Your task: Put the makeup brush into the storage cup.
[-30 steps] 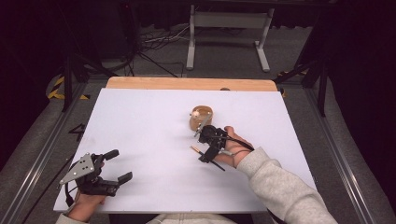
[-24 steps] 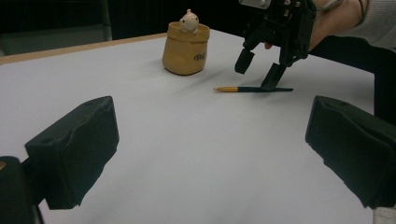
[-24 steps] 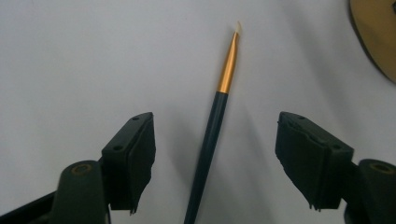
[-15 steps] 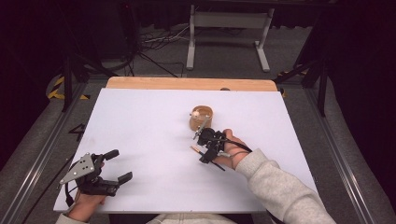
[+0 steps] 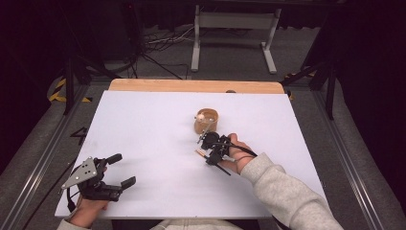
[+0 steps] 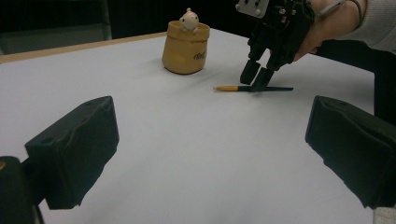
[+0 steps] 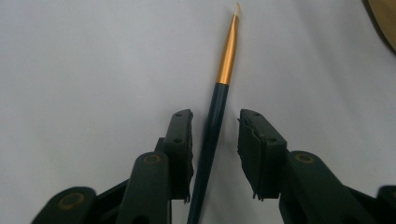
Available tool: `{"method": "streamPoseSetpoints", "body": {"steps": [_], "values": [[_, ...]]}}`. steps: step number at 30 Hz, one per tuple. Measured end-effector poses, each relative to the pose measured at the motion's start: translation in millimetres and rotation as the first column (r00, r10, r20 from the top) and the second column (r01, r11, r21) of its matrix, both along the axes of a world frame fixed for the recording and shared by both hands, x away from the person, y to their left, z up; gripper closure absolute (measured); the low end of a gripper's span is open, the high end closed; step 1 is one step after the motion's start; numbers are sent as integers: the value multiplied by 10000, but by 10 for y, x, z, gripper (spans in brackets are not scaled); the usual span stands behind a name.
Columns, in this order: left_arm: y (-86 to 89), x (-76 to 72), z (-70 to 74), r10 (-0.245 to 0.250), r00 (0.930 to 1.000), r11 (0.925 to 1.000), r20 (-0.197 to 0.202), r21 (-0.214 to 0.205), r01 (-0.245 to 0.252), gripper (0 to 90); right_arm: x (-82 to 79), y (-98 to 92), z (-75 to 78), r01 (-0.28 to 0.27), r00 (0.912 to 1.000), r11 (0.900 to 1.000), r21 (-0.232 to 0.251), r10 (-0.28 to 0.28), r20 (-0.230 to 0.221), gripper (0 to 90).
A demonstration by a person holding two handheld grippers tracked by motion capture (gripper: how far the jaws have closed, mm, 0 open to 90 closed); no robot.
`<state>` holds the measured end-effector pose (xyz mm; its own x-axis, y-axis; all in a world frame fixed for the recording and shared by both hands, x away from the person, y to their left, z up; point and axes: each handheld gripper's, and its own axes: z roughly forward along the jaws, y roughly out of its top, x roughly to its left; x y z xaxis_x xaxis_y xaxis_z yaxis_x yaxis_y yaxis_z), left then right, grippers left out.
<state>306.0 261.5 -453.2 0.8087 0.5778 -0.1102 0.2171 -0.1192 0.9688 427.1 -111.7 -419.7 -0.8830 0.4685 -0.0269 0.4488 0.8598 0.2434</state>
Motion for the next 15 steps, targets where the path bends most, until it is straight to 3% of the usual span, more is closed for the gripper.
{"method": "streamPoseSetpoints", "body": {"steps": [15], "values": [[1,-2,2,8,10000,10000,7,-1,-8,35,11,10,-22,102,9996,9999,-54,-103,-250,824]]}}
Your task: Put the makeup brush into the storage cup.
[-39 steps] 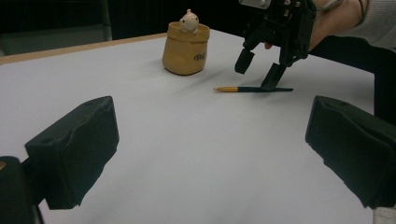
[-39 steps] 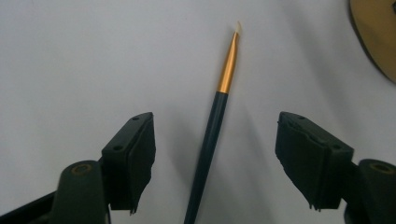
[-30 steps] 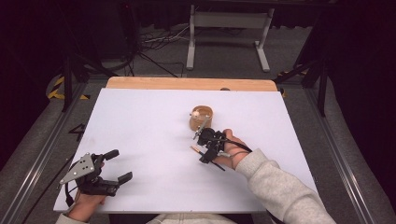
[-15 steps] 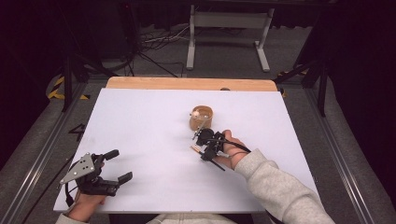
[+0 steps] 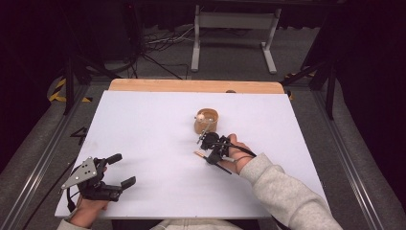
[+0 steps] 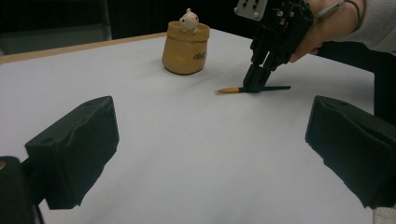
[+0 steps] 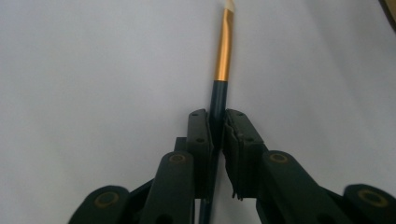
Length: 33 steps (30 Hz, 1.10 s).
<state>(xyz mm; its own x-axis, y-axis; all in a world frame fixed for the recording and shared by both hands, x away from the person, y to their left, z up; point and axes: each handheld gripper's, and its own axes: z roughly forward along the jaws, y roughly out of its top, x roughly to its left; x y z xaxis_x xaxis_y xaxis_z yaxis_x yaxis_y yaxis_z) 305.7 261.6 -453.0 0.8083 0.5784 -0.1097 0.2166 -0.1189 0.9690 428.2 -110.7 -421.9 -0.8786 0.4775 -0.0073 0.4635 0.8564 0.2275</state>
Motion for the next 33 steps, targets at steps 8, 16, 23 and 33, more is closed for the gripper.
{"method": "streamPoseSetpoints", "body": {"steps": [8,16,23,33], "values": [[0,1,-1,-4,10000,10000,-2,-3,4,34,-2,13,1,137,9999,9999,-51,-137,-22,830],[-1,2,-2,-16,10000,10000,-11,-11,16,34,-4,5,51,78,10000,10000,-36,-78,-62,834],[-4,-1,-2,-23,10000,10000,-78,-27,23,34,-29,-7,195,77,9997,9998,182,-81,224,835],[-2,1,-1,-21,10000,10000,-23,-25,20,34,-80,-42,390,-177,9951,9905,1363,42,989,834]]}}
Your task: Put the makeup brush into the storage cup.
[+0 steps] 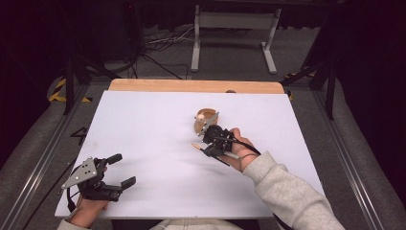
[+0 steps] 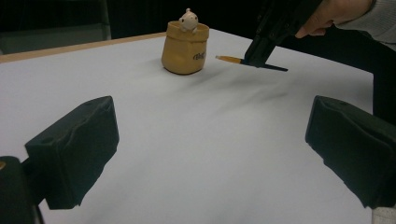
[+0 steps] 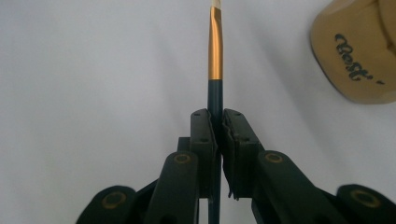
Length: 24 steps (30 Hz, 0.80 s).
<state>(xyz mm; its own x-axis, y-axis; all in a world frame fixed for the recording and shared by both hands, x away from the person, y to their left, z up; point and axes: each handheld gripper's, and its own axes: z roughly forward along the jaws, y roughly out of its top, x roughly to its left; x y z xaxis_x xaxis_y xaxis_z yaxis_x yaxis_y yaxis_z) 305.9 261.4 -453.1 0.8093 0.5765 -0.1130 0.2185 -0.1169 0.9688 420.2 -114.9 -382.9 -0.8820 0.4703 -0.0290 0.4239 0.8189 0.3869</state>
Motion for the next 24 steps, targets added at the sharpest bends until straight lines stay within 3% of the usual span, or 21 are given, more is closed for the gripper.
{"method": "streamPoseSetpoints", "body": {"steps": [4,10,17,24], "values": [[-1,0,0,-1,10000,10000,-2,0,1,34,-14,-21,34,47,9998,9993,376,-54,185,835],[-1,0,0,-1,10000,10000,3,3,1,34,-55,-87,116,48,9972,9906,1365,-149,734,834],[-1,1,-1,-7,10000,10000,3,-3,7,34,-98,-168,195,65,9880,9703,2419,-437,1484,834],[-3,-1,-2,-4,10000,10000,-28,-24,4,35,-156,-225,262,-29,9741,9429,3330,-726,2142,834]]}}
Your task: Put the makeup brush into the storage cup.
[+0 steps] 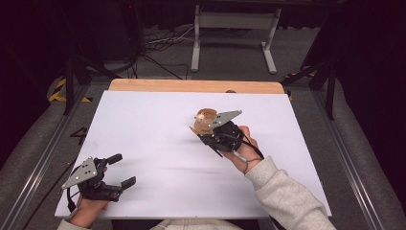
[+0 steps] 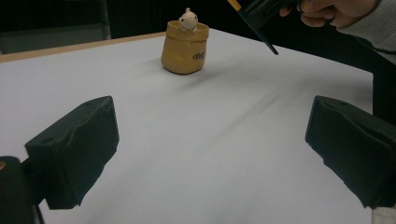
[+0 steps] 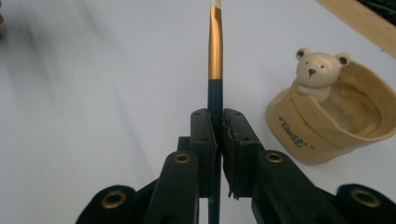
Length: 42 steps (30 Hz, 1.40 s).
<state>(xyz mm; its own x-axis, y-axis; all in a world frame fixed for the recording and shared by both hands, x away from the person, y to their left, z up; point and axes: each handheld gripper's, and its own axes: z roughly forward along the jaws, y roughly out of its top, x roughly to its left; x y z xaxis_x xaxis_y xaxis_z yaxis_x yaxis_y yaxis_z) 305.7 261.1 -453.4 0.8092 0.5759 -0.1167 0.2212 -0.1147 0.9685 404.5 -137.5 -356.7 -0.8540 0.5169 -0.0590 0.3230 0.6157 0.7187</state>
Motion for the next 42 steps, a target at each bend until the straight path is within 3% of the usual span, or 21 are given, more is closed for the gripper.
{"method": "streamPoseSetpoints", "body": {"steps": [9,19,24,29,32,36,42], "values": [[0,0,0,8,10000,10000,1,20,-8,34,-35,-85,51,365,9963,9930,1122,-449,737,834],[1,1,0,7,10000,10000,-16,55,-7,35,-42,-162,76,826,9860,9707,2259,-1126,1233,834],[1,1,0,9,10000,10000,-20,68,-9,35,-47,-181,106,1099,9771,9563,2709,-1539,1469,834],[1,1,0,13,10000,10000,-22,68,-13,35,-48,-189,131,1211,9713,9501,2875,-1731,1632,834],[1,0,1,13,10000,10000,-10,67,-13,35,-53,-213,172,1352,9580,9357,3259,-2074,1980,834],[1,1,0,13,10000,10000,-16,75,-13,35,-37,-223,192,1471,9492,9228,3562,-2330,2115,834],[2,2,-1,16,10000,10000,-14,67,-16,35,17,-212,209,1595,9424,9168,3662,-2519,2200,834]]}}
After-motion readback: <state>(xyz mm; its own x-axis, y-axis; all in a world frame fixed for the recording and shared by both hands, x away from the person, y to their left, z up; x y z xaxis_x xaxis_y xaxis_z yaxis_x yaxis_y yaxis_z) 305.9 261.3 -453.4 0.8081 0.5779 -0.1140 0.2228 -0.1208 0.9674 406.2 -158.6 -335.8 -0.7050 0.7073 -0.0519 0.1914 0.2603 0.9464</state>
